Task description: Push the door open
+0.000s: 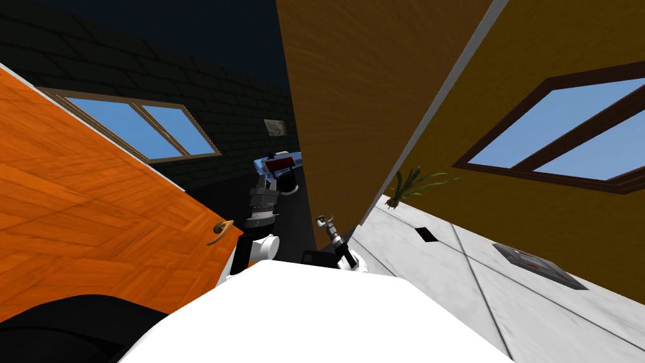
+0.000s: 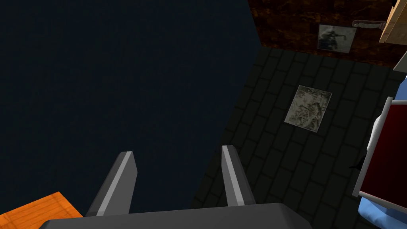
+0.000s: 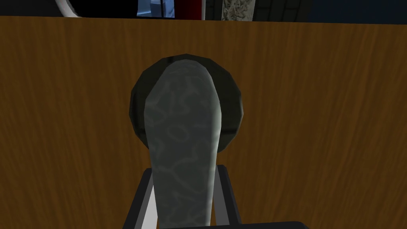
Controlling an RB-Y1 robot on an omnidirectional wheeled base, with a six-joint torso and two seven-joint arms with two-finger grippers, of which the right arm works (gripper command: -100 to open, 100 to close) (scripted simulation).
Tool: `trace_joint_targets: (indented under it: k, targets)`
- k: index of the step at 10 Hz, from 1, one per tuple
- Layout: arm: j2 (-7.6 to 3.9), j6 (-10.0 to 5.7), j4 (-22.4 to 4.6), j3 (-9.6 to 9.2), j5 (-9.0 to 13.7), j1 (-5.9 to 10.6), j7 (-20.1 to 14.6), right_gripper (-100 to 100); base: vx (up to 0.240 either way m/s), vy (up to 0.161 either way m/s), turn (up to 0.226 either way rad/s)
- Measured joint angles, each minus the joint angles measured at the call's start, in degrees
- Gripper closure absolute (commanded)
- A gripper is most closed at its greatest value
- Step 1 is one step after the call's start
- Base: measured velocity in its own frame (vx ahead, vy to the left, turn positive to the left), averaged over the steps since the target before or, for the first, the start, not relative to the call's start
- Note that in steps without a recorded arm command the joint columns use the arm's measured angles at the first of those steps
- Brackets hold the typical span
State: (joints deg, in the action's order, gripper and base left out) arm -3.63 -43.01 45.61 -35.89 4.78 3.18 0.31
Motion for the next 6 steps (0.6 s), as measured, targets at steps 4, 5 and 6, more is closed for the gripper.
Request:
trace_joint_targets:
  k: [4,5,6]
  targets:
    - [0.73,-0.63,-2.07,3.1,0.61,0.89,1.02,100,0.107,0.135,-0.051]
    - [0.54,-0.49,-1.59,3.72,0.73,0.6,1.14,100,0.079,0.095,-0.051]
    - [0.79,-0.2,-1.57,4.39,0.86,0.75,1.39,100,0.101,0.102,-0.039]
